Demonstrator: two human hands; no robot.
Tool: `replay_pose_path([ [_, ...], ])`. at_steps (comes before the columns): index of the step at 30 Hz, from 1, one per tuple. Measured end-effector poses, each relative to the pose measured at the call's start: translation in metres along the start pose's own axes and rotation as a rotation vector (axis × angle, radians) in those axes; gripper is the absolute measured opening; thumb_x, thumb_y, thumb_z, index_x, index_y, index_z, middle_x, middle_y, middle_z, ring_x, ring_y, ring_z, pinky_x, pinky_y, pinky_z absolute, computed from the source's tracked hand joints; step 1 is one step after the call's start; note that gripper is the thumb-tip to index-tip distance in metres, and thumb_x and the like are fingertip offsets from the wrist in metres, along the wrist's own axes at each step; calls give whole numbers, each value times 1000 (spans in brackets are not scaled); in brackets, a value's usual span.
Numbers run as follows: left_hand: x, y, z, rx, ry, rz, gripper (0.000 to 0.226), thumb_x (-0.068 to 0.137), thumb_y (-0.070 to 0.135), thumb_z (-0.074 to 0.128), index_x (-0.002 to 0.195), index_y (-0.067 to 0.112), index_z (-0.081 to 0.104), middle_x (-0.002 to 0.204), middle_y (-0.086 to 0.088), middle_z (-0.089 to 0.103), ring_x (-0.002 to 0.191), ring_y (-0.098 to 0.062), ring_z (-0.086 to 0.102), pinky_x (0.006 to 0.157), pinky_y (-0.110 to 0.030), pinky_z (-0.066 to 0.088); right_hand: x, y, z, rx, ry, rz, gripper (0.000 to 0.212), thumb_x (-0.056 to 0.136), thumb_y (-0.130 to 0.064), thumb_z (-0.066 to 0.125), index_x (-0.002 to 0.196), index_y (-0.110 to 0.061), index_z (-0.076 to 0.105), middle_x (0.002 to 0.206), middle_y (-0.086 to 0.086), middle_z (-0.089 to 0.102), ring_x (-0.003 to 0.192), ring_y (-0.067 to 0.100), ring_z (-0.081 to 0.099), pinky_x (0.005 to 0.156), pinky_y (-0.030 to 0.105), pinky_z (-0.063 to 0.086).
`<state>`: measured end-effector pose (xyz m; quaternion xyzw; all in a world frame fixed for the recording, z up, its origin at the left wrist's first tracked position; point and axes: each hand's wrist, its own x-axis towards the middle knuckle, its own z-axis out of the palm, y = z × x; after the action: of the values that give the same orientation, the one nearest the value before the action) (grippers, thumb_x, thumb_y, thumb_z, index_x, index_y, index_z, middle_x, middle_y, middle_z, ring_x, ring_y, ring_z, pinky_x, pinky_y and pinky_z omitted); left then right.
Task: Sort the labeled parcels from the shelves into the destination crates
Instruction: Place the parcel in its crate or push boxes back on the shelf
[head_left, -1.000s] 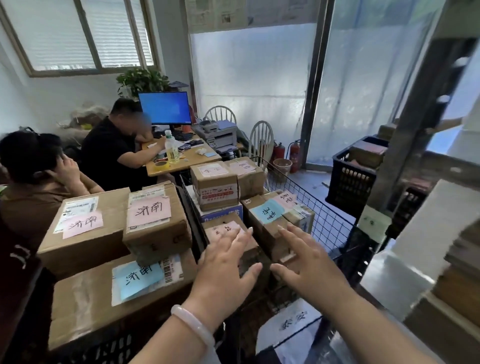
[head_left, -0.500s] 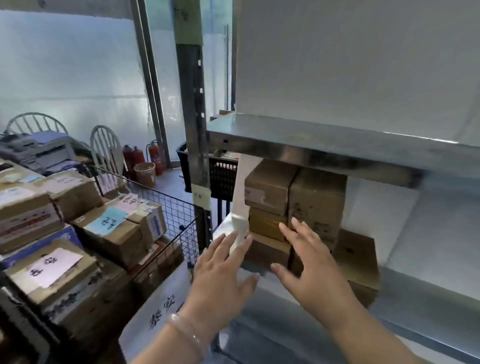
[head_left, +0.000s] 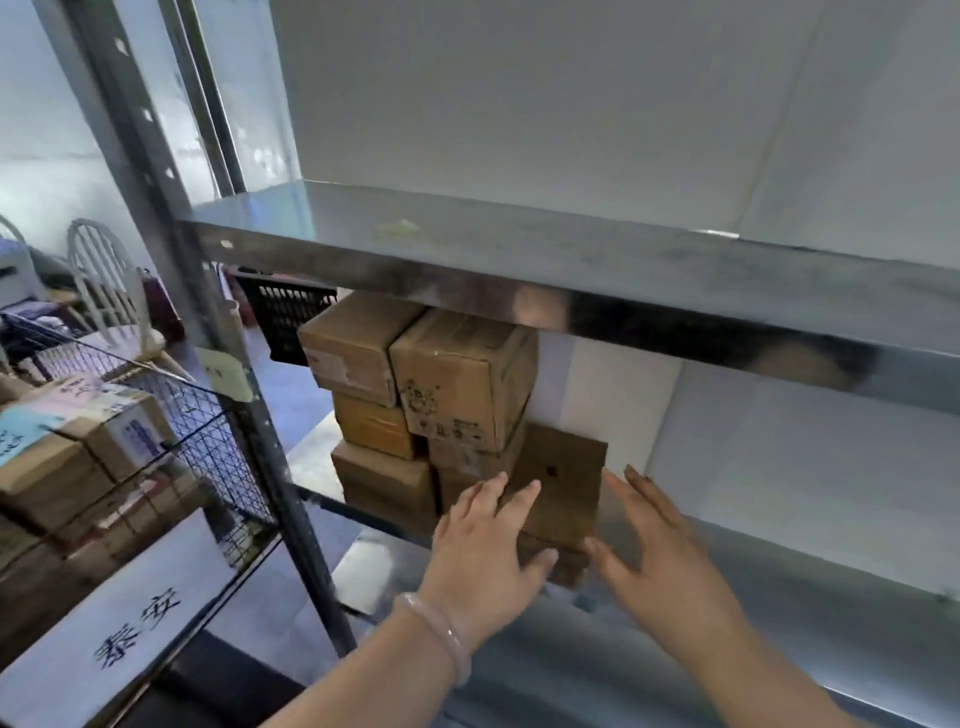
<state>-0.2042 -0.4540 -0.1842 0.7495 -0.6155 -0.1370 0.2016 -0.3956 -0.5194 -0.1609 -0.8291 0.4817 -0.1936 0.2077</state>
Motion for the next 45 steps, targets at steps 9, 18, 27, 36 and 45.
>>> replay_pose_path([
  [9,47,38,68,256,-71,-112,70,92,69,35,154,42,16,164,-2,13,150,-28,5,122,-48,5,4,82,-7,-2,-92,-39,67,91,-52,53,139,-57,7,155,-23,13,137,-10,4,108,11,4],
  [18,47,52,88,282,45,-154,79,71,78,39,143,46,30,154,0,28,145,-29,14,117,-49,13,18,108,-11,23,-124,-36,63,93,-55,47,149,-47,21,158,-18,17,145,2,10,110,15,9],
  [27,49,56,77,101,-84,-308,86,60,76,51,140,59,24,158,6,9,140,-32,17,110,-47,31,13,109,-15,97,-160,-20,65,93,-51,51,150,-44,20,160,-10,16,146,5,10,116,25,20],
  [36,-15,47,28,-884,0,-334,51,59,60,71,109,63,59,130,16,54,109,0,57,87,-13,46,-9,69,-31,284,-65,-5,69,84,-64,48,146,-43,26,155,-11,23,141,11,26,115,33,25],
  [45,-119,11,-12,-1866,92,-657,66,73,46,68,132,18,56,126,-22,66,117,-44,60,82,-61,55,-67,-27,-27,614,-139,31,36,94,-34,58,125,-35,39,132,-11,46,122,3,47,95,18,35],
])
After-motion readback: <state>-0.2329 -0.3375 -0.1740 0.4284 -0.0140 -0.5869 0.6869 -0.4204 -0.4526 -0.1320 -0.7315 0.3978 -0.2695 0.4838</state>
